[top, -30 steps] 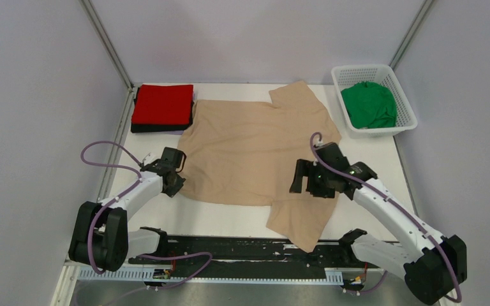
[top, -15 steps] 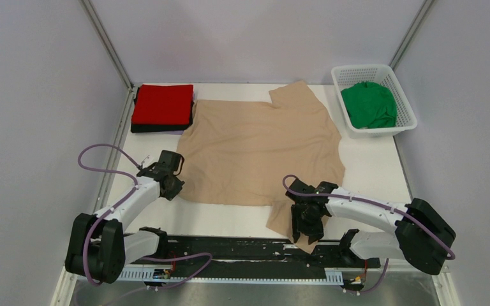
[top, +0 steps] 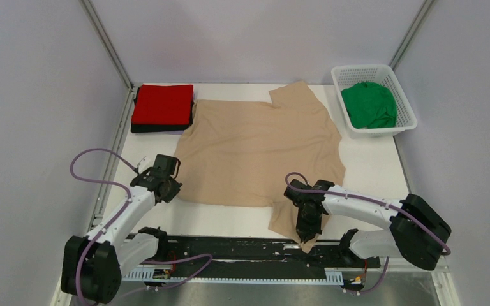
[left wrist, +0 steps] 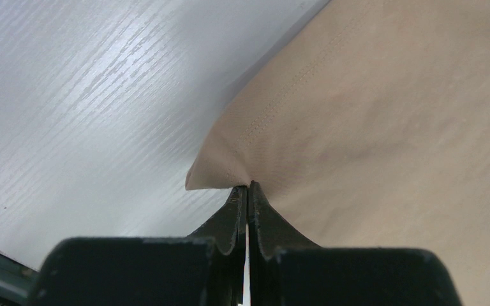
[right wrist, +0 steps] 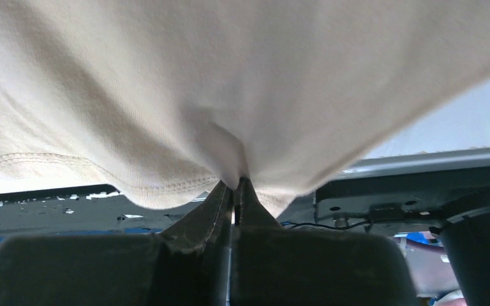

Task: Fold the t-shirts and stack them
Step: Grab the side of the flattened tshirt closest away from the robot with both arms

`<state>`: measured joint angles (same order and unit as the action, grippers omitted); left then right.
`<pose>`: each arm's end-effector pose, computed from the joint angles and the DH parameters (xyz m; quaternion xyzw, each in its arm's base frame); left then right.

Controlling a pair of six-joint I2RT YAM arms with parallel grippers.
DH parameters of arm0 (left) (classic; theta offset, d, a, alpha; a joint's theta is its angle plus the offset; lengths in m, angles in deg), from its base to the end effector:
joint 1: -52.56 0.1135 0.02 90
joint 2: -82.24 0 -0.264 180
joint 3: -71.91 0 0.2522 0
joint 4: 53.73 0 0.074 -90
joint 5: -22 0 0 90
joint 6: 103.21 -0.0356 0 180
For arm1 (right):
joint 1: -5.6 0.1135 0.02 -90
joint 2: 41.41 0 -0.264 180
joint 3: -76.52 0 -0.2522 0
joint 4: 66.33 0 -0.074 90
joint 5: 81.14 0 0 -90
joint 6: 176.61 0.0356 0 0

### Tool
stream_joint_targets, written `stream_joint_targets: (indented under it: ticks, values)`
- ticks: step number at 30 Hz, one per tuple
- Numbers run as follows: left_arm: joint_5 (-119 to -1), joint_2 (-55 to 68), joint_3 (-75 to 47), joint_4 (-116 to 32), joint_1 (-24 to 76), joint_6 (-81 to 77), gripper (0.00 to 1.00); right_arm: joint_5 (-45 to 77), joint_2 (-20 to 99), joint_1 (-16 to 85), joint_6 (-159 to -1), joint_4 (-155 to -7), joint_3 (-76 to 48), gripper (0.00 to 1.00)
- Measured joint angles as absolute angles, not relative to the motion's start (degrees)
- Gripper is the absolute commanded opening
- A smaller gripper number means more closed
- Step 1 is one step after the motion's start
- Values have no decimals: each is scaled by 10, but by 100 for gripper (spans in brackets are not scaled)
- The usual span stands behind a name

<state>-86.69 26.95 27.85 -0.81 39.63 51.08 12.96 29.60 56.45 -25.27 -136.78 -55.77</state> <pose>0.1624 -0.0256 0.1845 -0.4495 0.8510 -0.0141 0.2712 0.0981 0.1246 0.1541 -0.0925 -0.9945 0.0072 0.0479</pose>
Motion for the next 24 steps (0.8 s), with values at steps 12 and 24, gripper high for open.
stream_joint_targets:
  ticks: [12, 24]
  values:
    - [-854, 414, 306, 126, 396, 538, 0, 154, 111, 580, -250, -1474, -555, 0]
    - [-822, 325, 277, 72, 396, 506, 0, 38, 107, 504, -285, -1389, -507, 0]
